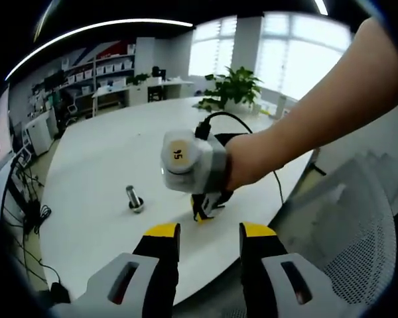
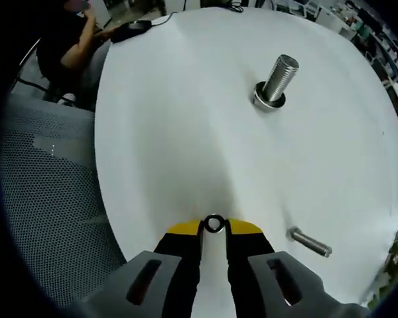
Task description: Place the washer onto the threaded stud by aligning its center hole with the stud, sliding it down to the base, and recovering from edge contact or off-axis alignment until the washer reaches the visible bottom stop.
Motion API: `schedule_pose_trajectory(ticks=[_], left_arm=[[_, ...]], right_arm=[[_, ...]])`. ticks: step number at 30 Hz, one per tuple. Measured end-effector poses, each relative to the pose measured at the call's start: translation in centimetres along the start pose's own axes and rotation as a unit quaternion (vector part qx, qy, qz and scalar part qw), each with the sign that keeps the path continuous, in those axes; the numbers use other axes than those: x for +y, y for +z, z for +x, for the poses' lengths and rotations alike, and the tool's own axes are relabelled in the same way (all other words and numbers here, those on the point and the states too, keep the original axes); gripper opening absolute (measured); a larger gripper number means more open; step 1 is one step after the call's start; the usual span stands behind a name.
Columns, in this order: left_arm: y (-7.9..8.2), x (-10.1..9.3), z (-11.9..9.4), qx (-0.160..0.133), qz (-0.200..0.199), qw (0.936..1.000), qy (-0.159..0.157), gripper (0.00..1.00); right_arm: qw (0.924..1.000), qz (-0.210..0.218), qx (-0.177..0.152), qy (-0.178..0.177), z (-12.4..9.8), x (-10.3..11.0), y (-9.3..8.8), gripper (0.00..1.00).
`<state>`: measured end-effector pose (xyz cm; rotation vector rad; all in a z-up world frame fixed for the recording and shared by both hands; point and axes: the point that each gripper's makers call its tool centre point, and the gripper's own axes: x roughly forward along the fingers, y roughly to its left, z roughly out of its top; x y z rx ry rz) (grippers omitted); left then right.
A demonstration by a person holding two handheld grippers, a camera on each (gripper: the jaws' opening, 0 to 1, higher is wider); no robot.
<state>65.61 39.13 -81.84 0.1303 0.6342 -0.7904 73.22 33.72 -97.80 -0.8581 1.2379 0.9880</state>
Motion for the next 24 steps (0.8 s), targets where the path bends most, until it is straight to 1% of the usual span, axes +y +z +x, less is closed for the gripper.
schedule_pose_trajectory(ticks=[1, 4, 9, 10, 11, 12, 13, 15, 17, 19, 21, 24], left_arm=[[-0.01, 0.0, 0.0, 0.0, 0.0, 1.0, 0.0, 0.34], [0.07, 0.12, -0.11, -0.003, 0.001, 1.0, 0.003, 0.33], [0.04, 0.26, -0.13, -0.002, -0.002, 1.0, 0.005, 0.33], [0.02, 0.29, -0.14, -0.002, -0.002, 1.0, 0.006, 0.33], [0.01, 0.32, -0.14, -0.002, -0.002, 1.0, 0.007, 0.33], [0.0, 0.34, -0.15, -0.002, -0.002, 1.0, 0.007, 0.33], [0.0, 0.36, -0.16, -0.002, -0.003, 1.0, 0.007, 0.33], [0.0, 0.45, -0.19, -0.002, -0.003, 0.9999, 0.009, 0.33], [-0.05, 0.52, -0.2, -0.001, -0.005, 0.9999, 0.01, 0.33], [-0.03, 0.54, -0.2, -0.002, -0.005, 0.9999, 0.01, 0.33], [0.03, 0.52, -0.2, -0.003, -0.006, 0.9999, 0.01, 0.32], [0.01, 0.55, -0.21, -0.002, -0.006, 0.9999, 0.011, 0.32]], right_arm=[[1.0, -0.002, 0.004, 0.0, 0.04, -0.02, 0.01, 0.16], [0.9995, 0.001, 0.03, -0.005, 0.01, 0.12, 0.14, 0.16], [0.9984, -0.01, 0.054, -0.007, 0.11, 0.23, 0.08, 0.17], [0.9982, -0.015, 0.058, -0.007, 0.11, 0.25, 0.06, 0.17], [0.9974, -0.028, 0.066, -0.006, -0.05, 0.4, -0.06, 0.17], [0.9968, -0.044, 0.067, -0.007, -0.06, 0.4, -0.03, 0.17], [0.9968, -0.044, 0.066, -0.008, 0.03, 0.43, 0.0, 0.17], [0.9967, -0.023, 0.078, -0.009, 0.06, 0.35, -0.07, 0.17], [0.9961, -0.035, 0.08, -0.009, -0.02, 0.35, 0.0, 0.17], [0.9963, -0.026, 0.082, -0.009, -0.03, 0.32, -0.06, 0.17], [0.9968, -0.006, 0.079, -0.009, -0.02, 0.19, -0.09, 0.16], [0.9977, -0.011, 0.065, -0.015, -0.05, 0.29, -0.18, 0.15]])
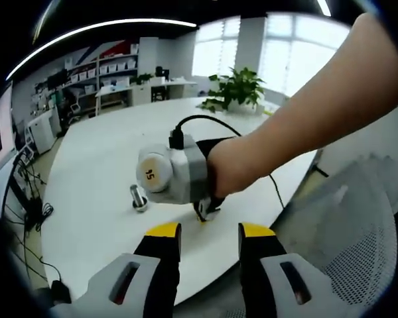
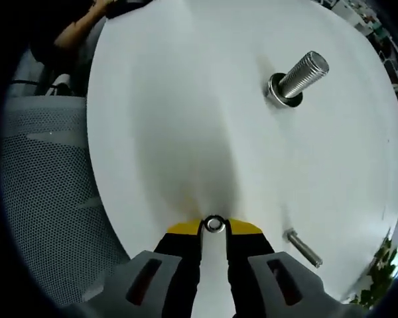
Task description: Place the washer onto the threaded stud by aligning its center hole with the stud, sliding it down to the base, and recovering from edge contact or off-axis alignment until the washer reaches the visible bottom stop.
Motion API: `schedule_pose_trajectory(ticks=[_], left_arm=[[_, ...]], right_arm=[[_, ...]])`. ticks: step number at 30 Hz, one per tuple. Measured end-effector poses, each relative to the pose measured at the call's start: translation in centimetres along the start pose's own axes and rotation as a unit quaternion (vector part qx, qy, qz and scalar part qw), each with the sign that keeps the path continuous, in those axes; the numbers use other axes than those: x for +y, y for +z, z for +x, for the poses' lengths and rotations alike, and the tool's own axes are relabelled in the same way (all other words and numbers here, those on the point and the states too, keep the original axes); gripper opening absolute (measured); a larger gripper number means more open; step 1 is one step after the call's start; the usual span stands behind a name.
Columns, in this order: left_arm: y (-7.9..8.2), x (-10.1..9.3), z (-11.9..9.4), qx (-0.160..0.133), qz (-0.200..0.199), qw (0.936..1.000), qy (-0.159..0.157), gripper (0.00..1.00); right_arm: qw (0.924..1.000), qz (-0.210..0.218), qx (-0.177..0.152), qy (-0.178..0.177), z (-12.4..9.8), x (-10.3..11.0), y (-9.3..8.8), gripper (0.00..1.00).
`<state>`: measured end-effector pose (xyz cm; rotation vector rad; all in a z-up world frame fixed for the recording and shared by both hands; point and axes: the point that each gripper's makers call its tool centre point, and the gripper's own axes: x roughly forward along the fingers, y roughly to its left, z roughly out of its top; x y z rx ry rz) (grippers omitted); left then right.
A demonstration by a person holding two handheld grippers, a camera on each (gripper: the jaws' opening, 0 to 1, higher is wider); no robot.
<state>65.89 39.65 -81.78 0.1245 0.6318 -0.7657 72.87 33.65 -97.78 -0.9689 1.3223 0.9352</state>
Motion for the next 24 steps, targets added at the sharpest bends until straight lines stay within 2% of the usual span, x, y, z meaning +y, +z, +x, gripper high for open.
schedule_pose_trajectory(ticks=[11, 17, 24], left_arm=[[0.0, 0.1, 0.0, -0.001, 0.0, 1.0, 0.001, 0.32], [0.0, 0.0, 0.0, 0.0, 0.001, 1.0, 0.0, 0.32], [0.0, 0.0, 0.0, 0.001, 0.0, 1.0, 0.0, 0.32]], right_arm=[[0.9988, 0.016, -0.045, -0.009, -0.1, -0.2, 0.0, 0.14], [0.9986, 0.019, -0.047, -0.015, -0.2, -0.5, -1.1, 0.13], [0.996, 0.047, -0.074, -0.017, -1.8, -1.4, -1.2, 0.13]])
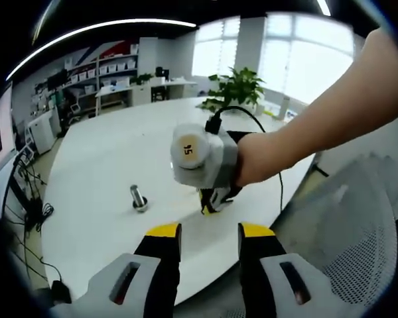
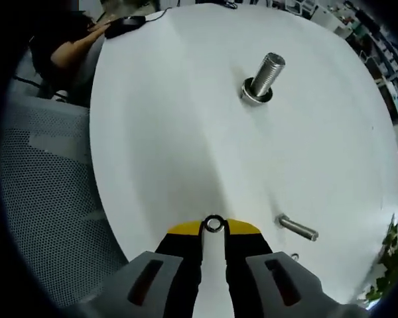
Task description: Place the washer onto the threaded stud by aligning its center hole with the stud, sliding it down to the base, and recovering from edge contact or off-axis alignment until the washer reaches the visible bottom stop.
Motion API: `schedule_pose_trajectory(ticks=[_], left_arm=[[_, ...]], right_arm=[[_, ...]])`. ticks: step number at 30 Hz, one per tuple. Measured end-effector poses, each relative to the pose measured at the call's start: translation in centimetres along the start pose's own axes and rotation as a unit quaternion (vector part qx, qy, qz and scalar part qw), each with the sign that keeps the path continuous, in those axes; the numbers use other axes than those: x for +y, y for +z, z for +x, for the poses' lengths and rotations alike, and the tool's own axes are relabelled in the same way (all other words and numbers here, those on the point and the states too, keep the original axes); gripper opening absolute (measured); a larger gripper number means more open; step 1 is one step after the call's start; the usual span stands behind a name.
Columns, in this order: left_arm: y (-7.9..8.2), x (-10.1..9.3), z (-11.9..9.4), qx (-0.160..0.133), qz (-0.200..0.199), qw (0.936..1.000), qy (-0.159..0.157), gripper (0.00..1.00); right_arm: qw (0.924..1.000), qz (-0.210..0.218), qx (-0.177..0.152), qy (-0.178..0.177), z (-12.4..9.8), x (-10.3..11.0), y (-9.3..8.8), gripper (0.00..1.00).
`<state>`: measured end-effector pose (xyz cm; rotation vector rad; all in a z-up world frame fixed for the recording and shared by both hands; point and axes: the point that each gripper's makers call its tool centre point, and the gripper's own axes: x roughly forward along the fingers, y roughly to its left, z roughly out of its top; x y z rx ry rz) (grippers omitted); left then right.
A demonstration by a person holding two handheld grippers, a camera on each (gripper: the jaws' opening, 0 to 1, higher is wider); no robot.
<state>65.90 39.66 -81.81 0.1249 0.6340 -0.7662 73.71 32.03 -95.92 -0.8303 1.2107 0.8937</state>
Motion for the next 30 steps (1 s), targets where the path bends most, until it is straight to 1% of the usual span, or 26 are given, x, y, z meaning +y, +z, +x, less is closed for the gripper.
schedule_pose_trajectory(ticks=[4, 12, 16, 20, 27, 30], left_arm=[[0.1, -0.1, 0.0, -0.002, 0.001, 1.0, -0.001, 0.32], [0.2, 0.2, -0.1, -0.005, -0.003, 1.0, 0.003, 0.32], [0.2, 0.1, -0.1, -0.004, 0.0, 1.0, 0.003, 0.32], [0.2, 0.2, -0.1, -0.005, 0.0, 1.0, 0.005, 0.32], [0.1, 0.3, -0.1, -0.002, 0.002, 1.0, 0.007, 0.32], [0.1, 0.4, -0.1, -0.001, 0.003, 1.0, 0.009, 0.32]], right_arm=[[0.9998, 0.012, -0.011, -0.009, -1.0, -1.0, -0.2, 0.13], [0.9983, 0.041, -0.031, -0.029, -3.1, -3.6, -1.3, 0.13], [0.9963, 0.064, -0.044, -0.038, -4.1, -4.8, -1.8, 0.13], [0.9945, 0.076, -0.055, -0.047, -4.7, -5.7, -2.1, 0.13], [0.993, 0.075, -0.069, -0.06, -5.4, -6.9, -1.5, 0.13], [0.9914, 0.083, -0.081, -0.061, -5.6, -7.5, -0.7, 0.13]])
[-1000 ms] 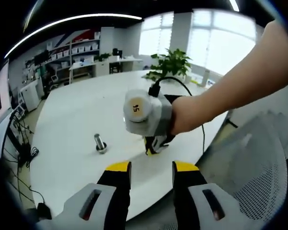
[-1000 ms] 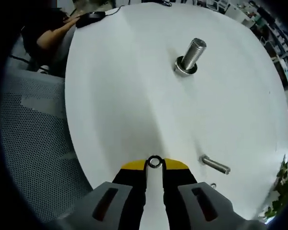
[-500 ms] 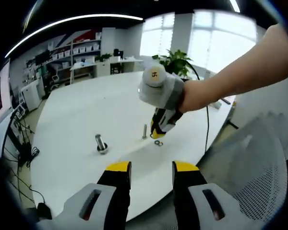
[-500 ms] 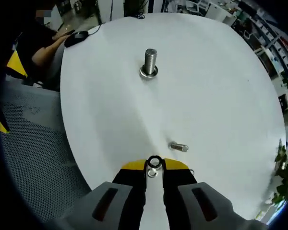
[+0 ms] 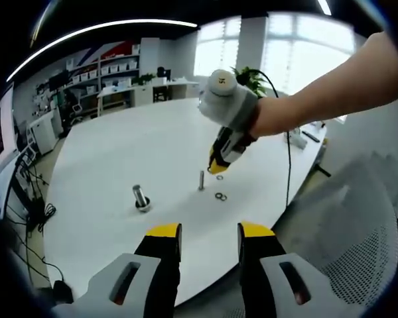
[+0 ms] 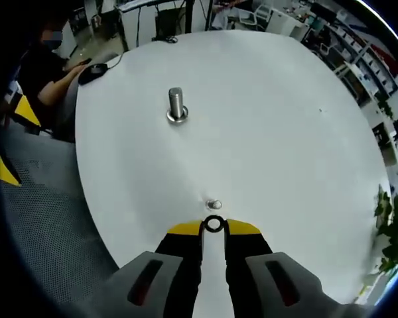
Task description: Place the washer onto the threaded stud by aligning its center hole with the stud, sliding it down to the base, and recovering from edge contact or off-axis alignment until the washer reaches the visible bottom stop.
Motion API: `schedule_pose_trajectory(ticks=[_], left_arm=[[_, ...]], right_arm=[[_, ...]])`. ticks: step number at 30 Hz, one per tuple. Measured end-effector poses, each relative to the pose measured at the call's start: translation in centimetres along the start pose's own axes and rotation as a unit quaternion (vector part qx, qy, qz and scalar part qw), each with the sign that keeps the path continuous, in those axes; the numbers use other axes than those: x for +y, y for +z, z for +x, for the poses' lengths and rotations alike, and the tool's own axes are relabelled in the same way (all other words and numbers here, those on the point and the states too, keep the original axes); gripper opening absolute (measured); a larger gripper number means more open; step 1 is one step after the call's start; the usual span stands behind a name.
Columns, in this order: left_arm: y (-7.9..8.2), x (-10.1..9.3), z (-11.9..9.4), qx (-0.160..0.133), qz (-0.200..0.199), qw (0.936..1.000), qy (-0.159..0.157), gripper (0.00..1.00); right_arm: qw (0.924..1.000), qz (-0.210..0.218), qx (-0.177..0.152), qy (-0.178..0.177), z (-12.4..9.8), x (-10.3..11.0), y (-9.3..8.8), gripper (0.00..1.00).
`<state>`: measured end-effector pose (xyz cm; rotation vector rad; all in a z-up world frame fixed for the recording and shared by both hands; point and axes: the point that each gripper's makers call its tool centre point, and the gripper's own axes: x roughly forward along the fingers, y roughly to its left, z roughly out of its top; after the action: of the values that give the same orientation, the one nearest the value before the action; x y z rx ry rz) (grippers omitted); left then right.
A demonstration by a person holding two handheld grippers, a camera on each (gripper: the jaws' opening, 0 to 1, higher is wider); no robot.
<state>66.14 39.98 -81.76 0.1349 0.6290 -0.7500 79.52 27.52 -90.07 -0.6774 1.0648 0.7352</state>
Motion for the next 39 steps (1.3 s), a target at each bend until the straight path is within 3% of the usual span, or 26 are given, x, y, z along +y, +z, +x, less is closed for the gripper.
schedule_pose_trajectory(ticks=[4, 13, 29, 39], left_arm=[[-0.1, 0.1, 0.0, 0.002, -0.001, 1.0, 0.002, 0.31], [-0.2, 0.2, 0.0, 0.005, -0.001, 1.0, 0.005, 0.31], [-0.3, 0.2, 0.2, 0.01, -0.004, 0.9999, 0.003, 0.31], [-0.9, 0.3, 0.2, 0.02, -0.003, 0.9998, 0.007, 0.31]], right_arm=[[0.9999, -0.011, -0.004, 0.002, 0.5, 0.2, 1.0, 0.13], [0.9988, -0.047, 0.014, 0.003, 1.5, 0.4, 0.9, 0.13], [0.9985, -0.05, 0.019, 0.012, 2.2, 0.0, 0.5, 0.13], [0.998, -0.041, 0.036, 0.031, 4.6, 0.3, -0.5, 0.13]])
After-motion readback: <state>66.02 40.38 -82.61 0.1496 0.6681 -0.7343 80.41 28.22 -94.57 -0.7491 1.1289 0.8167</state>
